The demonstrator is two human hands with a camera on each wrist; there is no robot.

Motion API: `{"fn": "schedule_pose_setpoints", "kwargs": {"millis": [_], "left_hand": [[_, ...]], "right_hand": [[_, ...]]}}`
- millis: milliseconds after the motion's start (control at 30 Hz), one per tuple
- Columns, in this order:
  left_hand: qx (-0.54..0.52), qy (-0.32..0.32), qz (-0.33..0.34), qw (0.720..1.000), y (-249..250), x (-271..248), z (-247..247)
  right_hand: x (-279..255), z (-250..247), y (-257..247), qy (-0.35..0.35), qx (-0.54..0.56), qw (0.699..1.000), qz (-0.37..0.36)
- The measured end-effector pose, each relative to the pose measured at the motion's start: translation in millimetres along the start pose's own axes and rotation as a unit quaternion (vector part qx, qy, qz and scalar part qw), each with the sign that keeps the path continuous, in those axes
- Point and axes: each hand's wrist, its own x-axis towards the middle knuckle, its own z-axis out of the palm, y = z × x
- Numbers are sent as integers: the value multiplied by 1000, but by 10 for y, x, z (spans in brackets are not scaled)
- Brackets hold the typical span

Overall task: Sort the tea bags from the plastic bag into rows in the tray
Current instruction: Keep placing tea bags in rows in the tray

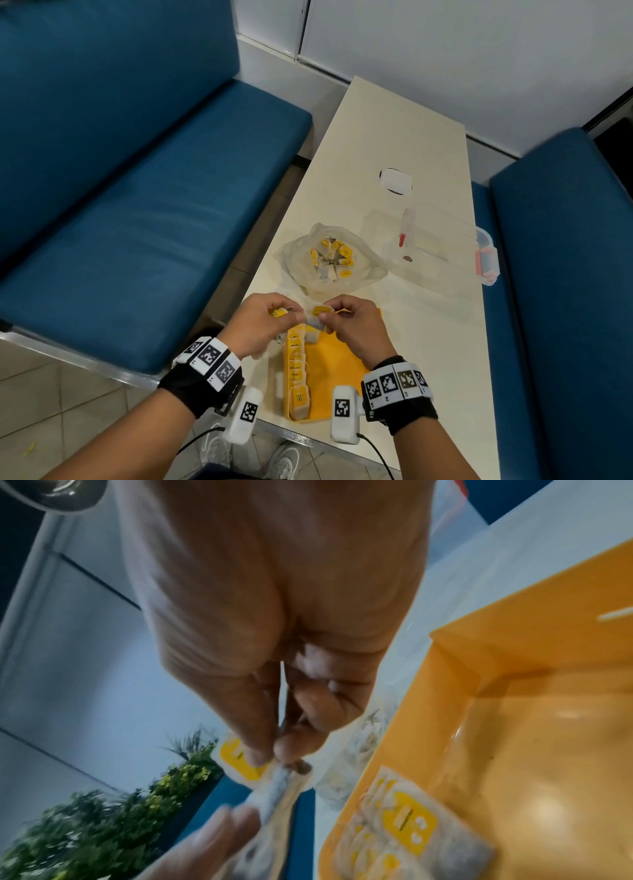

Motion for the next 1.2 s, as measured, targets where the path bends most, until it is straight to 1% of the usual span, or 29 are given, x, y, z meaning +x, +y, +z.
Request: {"fn": "schedule_pose_setpoints", "kwargs": {"millis": [67, 133, 200, 267, 367, 433, 600, 733, 1000, 1200], "left_hand": [[15, 27, -6, 1000, -30, -3, -64], [26, 54, -15, 998, -88, 5, -123], [42, 71, -28, 996, -163, 6, -151], [69, 75, -41, 994, -234, -3, -144], [85, 69, -50, 993, -299, -33, -65], [104, 64, -54, 991, -324, -58, 0], [129, 52, -61, 988, -447, -10, 97], [142, 53, -58, 987, -466, 18, 106], [155, 44, -46, 986, -497, 39, 110], [144, 39, -46, 988, -476, 14, 99]], "right_hand": [[24, -76, 91, -13, -44, 999, 29], [34, -119, 210, -47, -100, 992, 57], [42, -120, 315, -83, -134, 984, 82], [53, -84, 381, -109, -148, 976, 112], [98, -1, 454, -120, -155, 970, 146], [141, 62, 500, -112, -158, 968, 159], [227, 210, 571, -31, -108, 975, 190], [248, 287, 588, 9, -85, 978, 191], [256, 368, 564, 42, -95, 979, 174], [244, 384, 563, 61, -105, 978, 172]]}}
